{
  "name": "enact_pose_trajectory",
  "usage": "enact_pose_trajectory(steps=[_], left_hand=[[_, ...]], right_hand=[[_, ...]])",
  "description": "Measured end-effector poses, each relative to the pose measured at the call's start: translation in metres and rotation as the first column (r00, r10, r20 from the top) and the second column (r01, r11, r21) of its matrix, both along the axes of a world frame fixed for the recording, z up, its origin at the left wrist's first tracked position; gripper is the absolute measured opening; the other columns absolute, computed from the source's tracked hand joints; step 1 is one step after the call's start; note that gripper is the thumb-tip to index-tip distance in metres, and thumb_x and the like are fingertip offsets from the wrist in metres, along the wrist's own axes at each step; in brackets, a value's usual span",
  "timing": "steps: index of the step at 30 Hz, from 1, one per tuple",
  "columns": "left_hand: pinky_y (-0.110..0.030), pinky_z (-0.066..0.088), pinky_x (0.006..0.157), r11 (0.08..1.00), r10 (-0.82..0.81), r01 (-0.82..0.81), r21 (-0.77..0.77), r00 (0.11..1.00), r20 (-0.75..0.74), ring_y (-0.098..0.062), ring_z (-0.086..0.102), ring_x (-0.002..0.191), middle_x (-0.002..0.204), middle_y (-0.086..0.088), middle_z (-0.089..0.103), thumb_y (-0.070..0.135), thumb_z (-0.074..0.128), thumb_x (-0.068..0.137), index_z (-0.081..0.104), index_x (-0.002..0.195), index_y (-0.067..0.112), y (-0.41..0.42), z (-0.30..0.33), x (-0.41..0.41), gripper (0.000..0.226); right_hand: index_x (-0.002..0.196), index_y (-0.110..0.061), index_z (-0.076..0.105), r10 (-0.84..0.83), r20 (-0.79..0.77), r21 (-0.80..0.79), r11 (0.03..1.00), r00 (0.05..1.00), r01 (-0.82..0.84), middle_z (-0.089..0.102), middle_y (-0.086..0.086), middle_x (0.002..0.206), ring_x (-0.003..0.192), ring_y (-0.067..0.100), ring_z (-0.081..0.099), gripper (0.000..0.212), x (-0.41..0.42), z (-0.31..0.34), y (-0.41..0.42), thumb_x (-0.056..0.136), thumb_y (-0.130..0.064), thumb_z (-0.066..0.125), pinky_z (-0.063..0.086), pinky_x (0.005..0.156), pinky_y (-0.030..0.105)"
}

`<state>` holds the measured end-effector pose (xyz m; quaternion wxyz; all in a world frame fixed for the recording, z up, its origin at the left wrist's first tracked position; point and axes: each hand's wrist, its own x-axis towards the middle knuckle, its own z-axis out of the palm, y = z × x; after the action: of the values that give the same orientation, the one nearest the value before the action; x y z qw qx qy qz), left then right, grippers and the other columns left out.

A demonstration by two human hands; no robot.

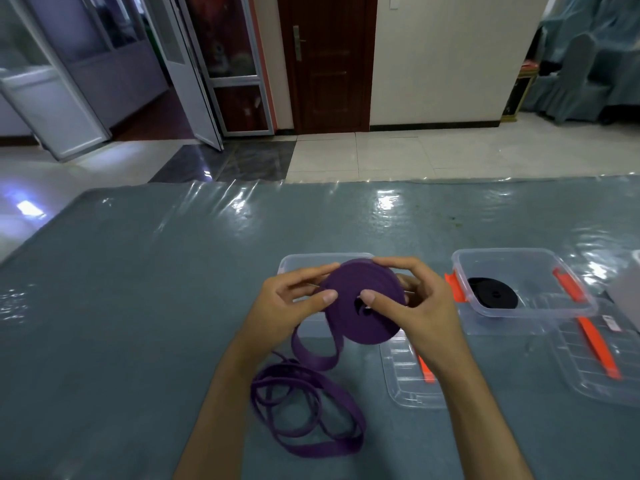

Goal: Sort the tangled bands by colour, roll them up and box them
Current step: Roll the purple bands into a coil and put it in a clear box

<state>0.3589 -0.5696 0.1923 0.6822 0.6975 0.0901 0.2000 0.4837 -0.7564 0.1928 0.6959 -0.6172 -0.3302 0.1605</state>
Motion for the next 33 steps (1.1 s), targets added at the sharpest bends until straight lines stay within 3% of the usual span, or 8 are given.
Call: enact_pose_trajectory(steps=[4,7,9,11,14,19,26,33], left_hand=[[-0.023,0.059,0.095,0.994,0.042,-0.047,0.102,0.998,0.049,-0.016,0.076,0.108,0.116,0.003,0.080,0.011,0.084,0.089,0.078,0.124,0.036,-0.003,0.005,-0.001,0.044],[-0.023,0.059,0.090,0.974,0.162,-0.171,0.148,0.984,0.071,-0.019,0.077,0.100,0.107,0.002,0.079,0.022,0.091,0.082,0.078,0.116,0.036,-0.011,0.001,0.003,0.040],[-0.027,0.061,0.087,0.980,0.173,-0.177,0.087,0.983,0.059,-0.018,0.077,0.098,0.106,0.000,0.078,0.027,0.092,0.082,0.075,0.111,0.031,-0.016,-0.001,0.002,0.034],[-0.037,0.062,0.090,0.991,0.125,-0.126,0.053,0.992,0.025,-0.024,0.076,0.103,0.111,0.000,0.075,0.026,0.086,0.084,0.069,0.111,0.025,-0.018,-0.005,0.002,0.031],[-0.050,0.060,0.097,0.998,0.055,-0.055,0.018,0.998,0.016,-0.036,0.074,0.107,0.114,-0.014,0.070,0.014,0.078,0.092,0.059,0.108,0.020,-0.022,-0.009,0.003,0.025],[-0.053,0.059,0.098,0.994,0.107,-0.107,0.019,0.994,0.016,-0.036,0.075,0.106,0.109,-0.018,0.073,0.015,0.080,0.090,0.063,0.102,0.015,-0.028,-0.013,0.007,0.021],[-0.036,0.060,0.097,0.977,0.192,-0.180,-0.117,0.976,0.101,-0.029,0.074,0.113,0.118,-0.010,0.077,0.005,0.077,0.091,0.073,0.102,0.008,-0.047,-0.025,0.018,0.012],[-0.025,0.061,0.087,0.935,0.349,-0.336,-0.114,0.929,0.123,-0.022,0.078,0.103,0.106,-0.004,0.081,0.016,0.083,0.091,0.081,0.103,0.026,-0.057,-0.039,0.029,0.015]], right_hand=[[0.107,-0.027,0.056,0.038,-0.123,-0.001,0.999,0.992,-0.038,0.080,0.011,0.100,0.085,0.030,0.079,0.045,0.000,-0.004,0.001,0.078,-0.025,0.091,0.064,0.065,0.036],[0.121,-0.034,0.060,0.084,-0.130,-0.027,0.996,0.988,-0.088,0.080,0.013,0.095,0.084,0.032,0.079,0.053,0.004,-0.004,-0.004,0.078,-0.030,0.091,0.066,0.070,0.038],[0.127,-0.035,0.067,0.062,-0.080,-0.008,0.998,0.995,-0.062,0.081,0.010,0.100,0.088,0.029,0.079,0.057,0.005,-0.002,-0.005,0.077,-0.034,0.092,0.066,0.076,0.040],[0.118,-0.031,0.073,0.000,-0.087,0.059,0.998,0.996,0.005,0.081,0.008,0.104,0.092,0.027,0.080,0.049,0.004,-0.002,-0.006,0.074,-0.039,0.094,0.066,0.076,0.038],[0.108,-0.030,0.070,-0.079,-0.166,0.089,0.991,0.983,0.095,0.082,0.008,0.101,0.090,0.029,0.080,0.045,0.003,-0.005,-0.009,0.071,-0.039,0.096,0.065,0.069,0.033],[0.095,-0.033,0.060,-0.100,-0.181,0.014,0.994,0.978,0.104,0.081,0.008,0.099,0.084,0.029,0.079,0.051,0.006,-0.008,-0.017,0.064,-0.050,0.097,0.063,0.062,0.034],[0.101,-0.030,0.061,-0.233,-0.192,0.142,0.955,0.953,0.262,0.081,0.012,0.094,0.082,0.032,0.080,0.042,-0.003,-0.013,-0.019,0.077,-0.036,0.094,0.064,0.059,0.038],[0.093,-0.033,0.063,-0.343,-0.288,0.170,0.900,0.894,0.400,0.080,0.011,0.090,0.080,0.029,0.079,0.043,-0.003,-0.020,-0.016,0.068,-0.044,0.097,0.062,0.063,0.032]])
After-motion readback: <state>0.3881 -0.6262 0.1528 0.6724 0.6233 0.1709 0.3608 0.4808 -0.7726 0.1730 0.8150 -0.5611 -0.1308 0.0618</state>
